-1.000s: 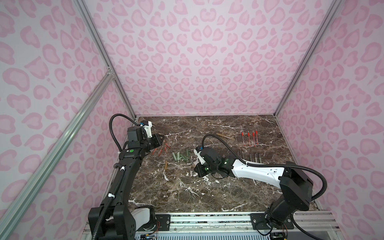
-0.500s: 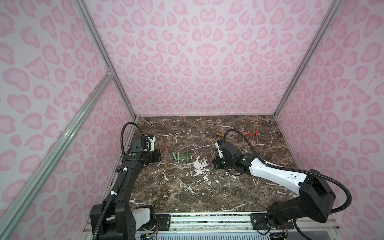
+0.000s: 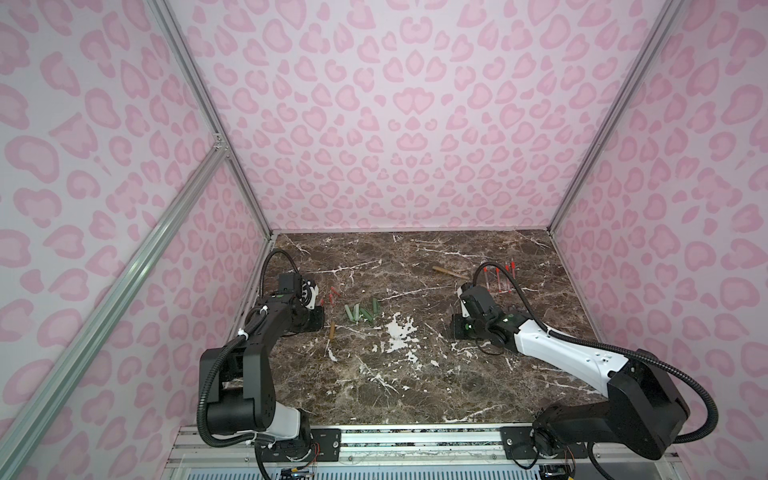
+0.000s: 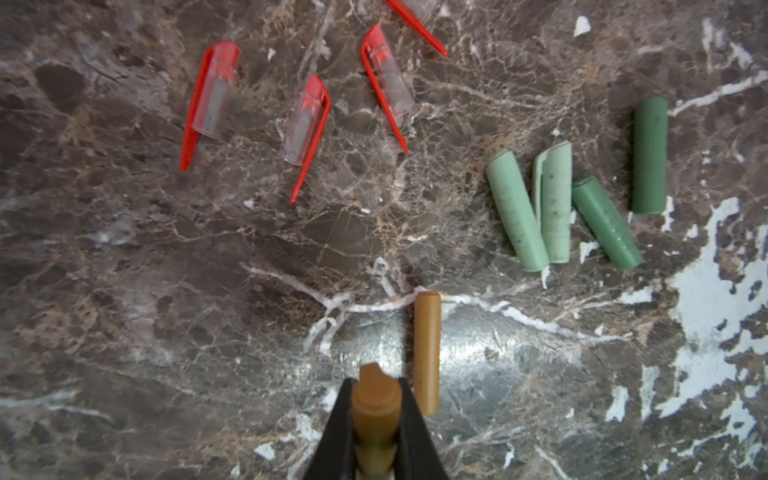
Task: Open the pen caps
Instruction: 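Carry the uncapped pen with the right gripper while the left gripper drops the cap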
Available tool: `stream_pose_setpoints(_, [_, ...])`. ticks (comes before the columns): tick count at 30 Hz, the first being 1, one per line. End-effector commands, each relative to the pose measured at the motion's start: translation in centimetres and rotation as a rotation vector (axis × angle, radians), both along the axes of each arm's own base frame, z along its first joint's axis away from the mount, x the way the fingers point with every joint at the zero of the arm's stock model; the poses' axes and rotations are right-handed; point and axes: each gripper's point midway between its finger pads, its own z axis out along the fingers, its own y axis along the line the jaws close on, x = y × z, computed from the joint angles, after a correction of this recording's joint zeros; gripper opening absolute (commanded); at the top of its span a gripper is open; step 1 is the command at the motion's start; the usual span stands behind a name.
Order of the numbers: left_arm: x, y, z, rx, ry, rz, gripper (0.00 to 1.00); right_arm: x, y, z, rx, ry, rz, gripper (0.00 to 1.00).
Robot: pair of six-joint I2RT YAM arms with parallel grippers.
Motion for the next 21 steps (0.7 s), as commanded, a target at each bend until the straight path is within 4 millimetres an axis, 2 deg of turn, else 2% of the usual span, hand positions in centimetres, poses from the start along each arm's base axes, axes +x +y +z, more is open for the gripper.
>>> stream_pose_setpoints(1, [0.0, 0.2, -0.7, 0.021, 0.027, -0.011, 0.04, 0.1, -0.9, -0.5, -0.017, 0.000, -0.014, 0.00])
stream_pose_setpoints(5, [-0.2, 0.1, -1.9, 0.020, 0.081, -0.004, 0.11, 0.2, -1.9, -1.3, -0.007, 0.028, -0.043, 0.00])
stream_pose_setpoints(12, [-0.4, 0.0, -3.5, 0.046, 0.138, -0.020, 0.12, 0.7, -3.1, -2.1, -0.035, 0.042, -0.054, 0.00])
stream_pose_setpoints(17, [-0.4, -0.1, -4.0, 0.067, 0.150, -0.028, 0.15, 1.0, -3.7, -2.1, -0.051, 0.034, -0.056, 0.00])
stream_pose_setpoints(21, [-0.7, -0.4, -3.7, 0.067, 0.146, -0.031, 0.22, 1.2, -4.5, -2.5, -0.072, 0.057, -0.071, 0.00])
